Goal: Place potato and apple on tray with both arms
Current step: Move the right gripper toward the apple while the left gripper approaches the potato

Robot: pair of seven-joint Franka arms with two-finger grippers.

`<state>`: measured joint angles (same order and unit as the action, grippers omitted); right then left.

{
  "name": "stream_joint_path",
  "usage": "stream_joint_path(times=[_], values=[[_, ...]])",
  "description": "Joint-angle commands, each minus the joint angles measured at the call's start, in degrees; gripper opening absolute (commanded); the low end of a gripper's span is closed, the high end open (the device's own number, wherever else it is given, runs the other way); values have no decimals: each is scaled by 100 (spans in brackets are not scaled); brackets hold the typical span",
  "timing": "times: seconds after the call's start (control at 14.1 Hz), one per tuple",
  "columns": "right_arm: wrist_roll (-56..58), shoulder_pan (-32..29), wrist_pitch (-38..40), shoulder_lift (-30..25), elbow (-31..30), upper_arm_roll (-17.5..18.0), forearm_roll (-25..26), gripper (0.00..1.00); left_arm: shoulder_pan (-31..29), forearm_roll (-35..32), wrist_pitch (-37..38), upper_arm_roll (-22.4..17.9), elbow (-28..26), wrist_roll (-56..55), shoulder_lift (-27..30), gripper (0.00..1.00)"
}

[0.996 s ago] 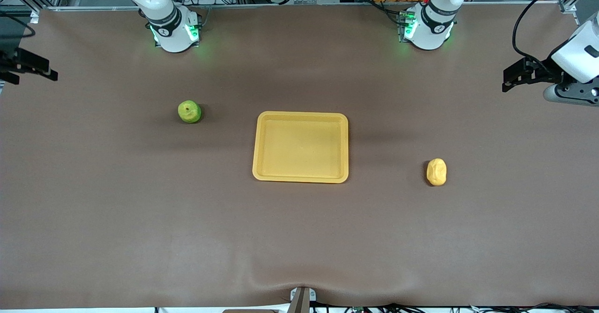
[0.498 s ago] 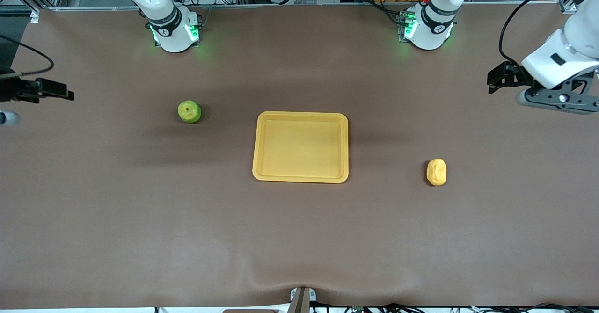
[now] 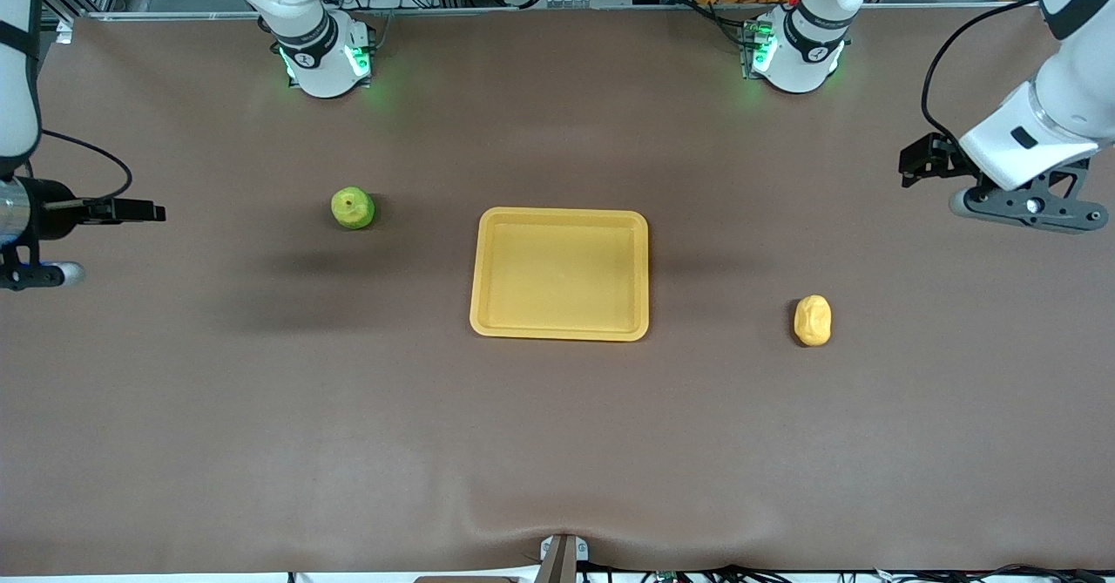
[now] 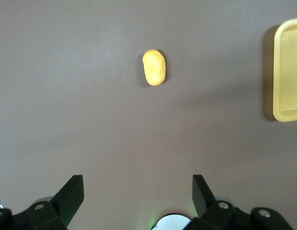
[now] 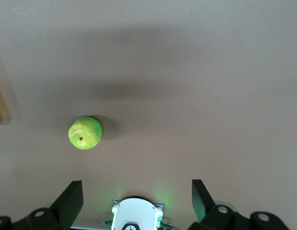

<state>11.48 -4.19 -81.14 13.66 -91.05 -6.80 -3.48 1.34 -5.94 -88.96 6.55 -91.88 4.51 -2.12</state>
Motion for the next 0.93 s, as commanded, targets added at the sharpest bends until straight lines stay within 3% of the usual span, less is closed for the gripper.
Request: stream_joint_path(times=[0.0, 0.21, 0.5, 0.85], values=[[-31, 32, -225, -4, -366, 65, -318, 100, -133, -13, 90, -31, 346, -266, -420, 100], [-66, 111, -998, -206, -1298, 74, -478, 100, -343, 74, 81, -31, 346, -416, -605, 100], [-559, 295, -1359, -277, -1827, 82, -724, 100, -450, 471, -366, 4, 110, -425, -1079, 100], [-943, 550, -2624, -602, -3048, 222, -724, 100, -353, 462, -2060, 66, -1339, -495, -1045, 100]])
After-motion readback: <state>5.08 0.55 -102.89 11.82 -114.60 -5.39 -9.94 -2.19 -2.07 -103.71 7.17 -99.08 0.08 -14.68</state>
